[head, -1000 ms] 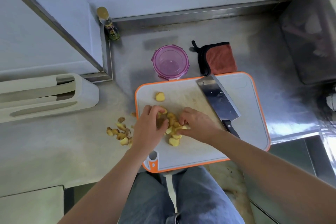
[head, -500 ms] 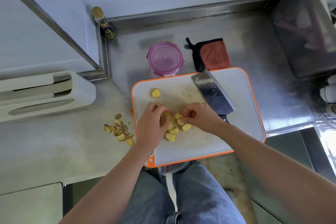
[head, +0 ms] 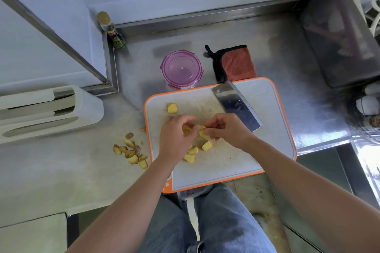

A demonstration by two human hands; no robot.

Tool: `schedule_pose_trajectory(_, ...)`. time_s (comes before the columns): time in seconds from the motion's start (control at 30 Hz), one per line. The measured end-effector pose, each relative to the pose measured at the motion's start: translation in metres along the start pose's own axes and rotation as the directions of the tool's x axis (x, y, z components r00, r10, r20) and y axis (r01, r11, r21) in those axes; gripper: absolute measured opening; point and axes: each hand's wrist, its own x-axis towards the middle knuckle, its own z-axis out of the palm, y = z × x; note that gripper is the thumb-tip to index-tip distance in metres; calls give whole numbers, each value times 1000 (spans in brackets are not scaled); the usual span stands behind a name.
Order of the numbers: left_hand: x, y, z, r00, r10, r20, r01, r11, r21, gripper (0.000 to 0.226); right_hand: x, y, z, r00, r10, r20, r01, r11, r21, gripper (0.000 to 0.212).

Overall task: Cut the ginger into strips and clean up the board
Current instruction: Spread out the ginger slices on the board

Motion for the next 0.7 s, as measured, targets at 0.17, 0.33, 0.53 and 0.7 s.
schedule_pose_trajectory(0.17,3,-1,2,994,-111,-5,110,988,-109,6,0,-4,-3,995,-41,-92,53,989,135,15)
schedule_pose_trajectory(0.33,2,0,5,965,-263,14,255,922,-292,13,1,-11,6,991,44,-129,11,920,393,10)
schedule_pose_trajectory(0.53,4,5,1,952,-287,104,304,858,-414,13,8,-14,15,987,118,-113,-73,937,341,10)
schedule_pose_trajectory(0.7,6,0,-2,966,-251,68,259,909,-326,7,15,-16,19,992,100,-71,-76,957,279,19)
